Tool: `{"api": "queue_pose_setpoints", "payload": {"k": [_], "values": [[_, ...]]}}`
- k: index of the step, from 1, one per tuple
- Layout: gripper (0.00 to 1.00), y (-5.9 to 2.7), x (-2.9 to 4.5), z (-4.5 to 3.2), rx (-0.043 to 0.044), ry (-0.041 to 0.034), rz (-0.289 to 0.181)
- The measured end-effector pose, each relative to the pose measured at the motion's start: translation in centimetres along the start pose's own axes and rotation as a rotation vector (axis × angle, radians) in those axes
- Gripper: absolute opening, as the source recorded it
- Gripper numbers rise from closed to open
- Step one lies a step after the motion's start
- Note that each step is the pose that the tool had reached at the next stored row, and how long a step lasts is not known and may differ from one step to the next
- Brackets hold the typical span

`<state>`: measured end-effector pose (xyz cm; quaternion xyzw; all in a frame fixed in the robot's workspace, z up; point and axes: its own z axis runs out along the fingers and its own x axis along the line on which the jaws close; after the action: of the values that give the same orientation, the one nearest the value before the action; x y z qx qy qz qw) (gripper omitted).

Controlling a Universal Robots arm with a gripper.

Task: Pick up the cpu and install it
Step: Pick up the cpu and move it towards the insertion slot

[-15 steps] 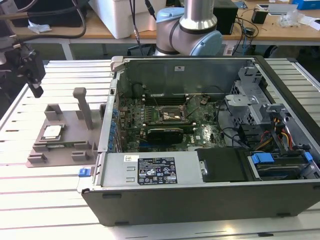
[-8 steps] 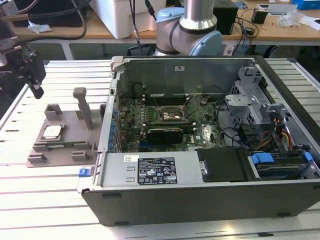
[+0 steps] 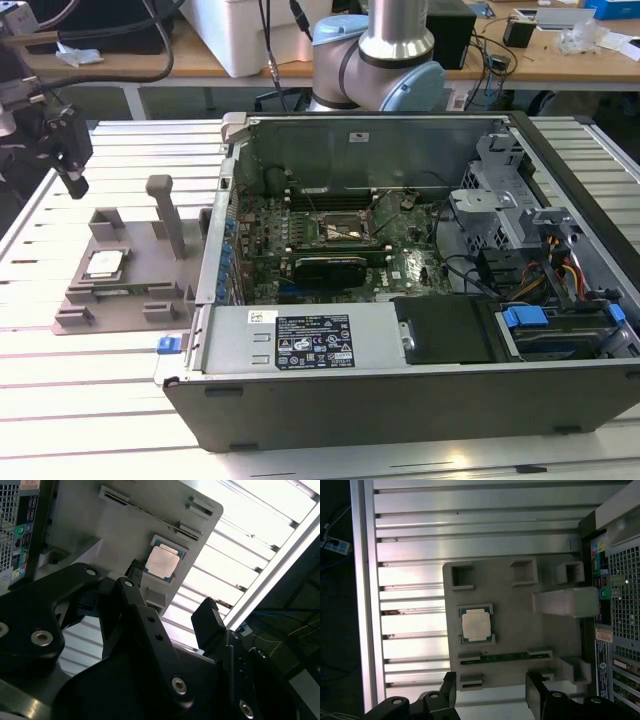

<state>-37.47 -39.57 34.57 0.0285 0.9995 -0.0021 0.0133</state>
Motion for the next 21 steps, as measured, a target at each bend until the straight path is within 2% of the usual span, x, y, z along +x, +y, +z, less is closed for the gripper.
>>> {"api": "queue_pose_setpoints", "payload": {"k": [21], "values": [[0.66, 0.00, 0.02, 0.57, 0.0000, 0.0000, 0.000]]}}
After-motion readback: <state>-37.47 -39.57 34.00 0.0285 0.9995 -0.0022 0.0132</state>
